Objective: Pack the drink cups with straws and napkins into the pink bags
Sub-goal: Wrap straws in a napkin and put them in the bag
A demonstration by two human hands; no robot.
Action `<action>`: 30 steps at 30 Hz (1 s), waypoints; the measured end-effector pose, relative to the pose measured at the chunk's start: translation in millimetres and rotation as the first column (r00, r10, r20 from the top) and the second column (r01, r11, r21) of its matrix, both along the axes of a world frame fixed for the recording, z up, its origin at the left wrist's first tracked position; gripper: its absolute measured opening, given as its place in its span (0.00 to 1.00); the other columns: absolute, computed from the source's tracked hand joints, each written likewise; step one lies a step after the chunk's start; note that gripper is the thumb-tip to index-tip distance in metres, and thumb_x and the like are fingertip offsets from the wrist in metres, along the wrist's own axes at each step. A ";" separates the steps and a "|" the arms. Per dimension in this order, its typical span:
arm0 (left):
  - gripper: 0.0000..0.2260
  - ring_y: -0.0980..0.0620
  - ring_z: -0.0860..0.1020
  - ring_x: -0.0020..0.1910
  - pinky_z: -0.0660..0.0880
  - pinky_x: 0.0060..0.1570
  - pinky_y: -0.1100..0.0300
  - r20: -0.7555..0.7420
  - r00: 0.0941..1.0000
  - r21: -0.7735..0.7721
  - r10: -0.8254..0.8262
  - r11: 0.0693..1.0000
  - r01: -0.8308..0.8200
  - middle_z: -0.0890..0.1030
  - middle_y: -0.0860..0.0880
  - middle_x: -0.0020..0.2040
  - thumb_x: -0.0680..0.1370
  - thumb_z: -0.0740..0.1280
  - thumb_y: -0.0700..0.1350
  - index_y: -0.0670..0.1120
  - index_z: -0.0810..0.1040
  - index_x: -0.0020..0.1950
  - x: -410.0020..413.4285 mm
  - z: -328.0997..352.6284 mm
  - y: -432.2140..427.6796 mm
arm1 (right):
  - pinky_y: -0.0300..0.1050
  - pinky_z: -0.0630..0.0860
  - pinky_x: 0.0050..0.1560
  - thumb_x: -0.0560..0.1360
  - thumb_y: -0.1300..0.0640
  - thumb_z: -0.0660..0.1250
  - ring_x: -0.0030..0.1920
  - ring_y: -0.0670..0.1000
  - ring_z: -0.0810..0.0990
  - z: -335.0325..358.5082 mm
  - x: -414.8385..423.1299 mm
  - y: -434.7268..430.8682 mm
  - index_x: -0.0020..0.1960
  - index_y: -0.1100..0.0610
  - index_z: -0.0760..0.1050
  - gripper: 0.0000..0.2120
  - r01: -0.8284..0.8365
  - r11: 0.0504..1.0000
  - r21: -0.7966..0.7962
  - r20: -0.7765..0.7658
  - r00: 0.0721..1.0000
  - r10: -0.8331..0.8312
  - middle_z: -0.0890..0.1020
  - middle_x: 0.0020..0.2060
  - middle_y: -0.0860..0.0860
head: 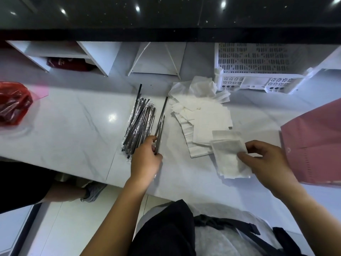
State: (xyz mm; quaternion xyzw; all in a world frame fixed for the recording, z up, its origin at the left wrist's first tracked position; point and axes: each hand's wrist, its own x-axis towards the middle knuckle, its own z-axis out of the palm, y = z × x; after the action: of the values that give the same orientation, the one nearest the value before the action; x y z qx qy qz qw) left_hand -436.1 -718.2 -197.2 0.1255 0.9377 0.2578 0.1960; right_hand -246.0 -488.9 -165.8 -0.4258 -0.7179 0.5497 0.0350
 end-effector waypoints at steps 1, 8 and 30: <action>0.23 0.51 0.79 0.42 0.69 0.38 0.62 -0.005 1.000 0.006 0.015 1.000 -0.015 0.80 0.52 0.46 0.75 0.69 0.35 0.48 0.75 0.69 -0.8 0.7 -1.5 | 0.45 0.75 0.39 0.76 0.63 0.70 0.40 0.47 0.83 0.8 -2.1 -1.0 0.42 0.50 0.82 0.09 0.018 0.999 -0.042 -0.017 1.000 -0.019 0.85 0.40 0.44; 0.17 0.50 0.82 0.48 0.74 0.47 0.59 -0.034 0.995 -0.003 0.099 0.995 -0.099 0.80 0.57 0.45 0.74 0.70 0.38 0.52 0.81 0.61 -4.9 10.9 -14.4 | 0.52 0.84 0.40 0.76 0.68 0.69 0.42 0.56 0.86 -1.1 -17.2 -13.5 0.48 0.60 0.80 0.05 0.032 0.968 -0.249 -0.053 0.997 -0.047 0.85 0.45 0.56; 0.07 0.49 0.84 0.48 0.79 0.51 0.56 0.058 0.979 0.112 0.196 0.973 -0.201 0.86 0.53 0.46 0.75 0.74 0.43 0.52 0.85 0.50 -7.8 33.6 -27.3 | 0.62 0.83 0.44 0.76 0.71 0.66 0.44 0.63 0.85 -11.8 -37.5 -31.8 0.48 0.63 0.77 0.06 0.009 0.921 -0.389 -0.112 0.992 -0.057 0.86 0.42 0.59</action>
State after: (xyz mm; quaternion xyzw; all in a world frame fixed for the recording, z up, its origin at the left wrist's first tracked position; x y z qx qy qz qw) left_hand -443.9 -745.5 -163.5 0.0363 0.9241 0.3334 0.1834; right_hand -283.5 -520.6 -177.6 -0.4021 -0.5842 0.7050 0.0030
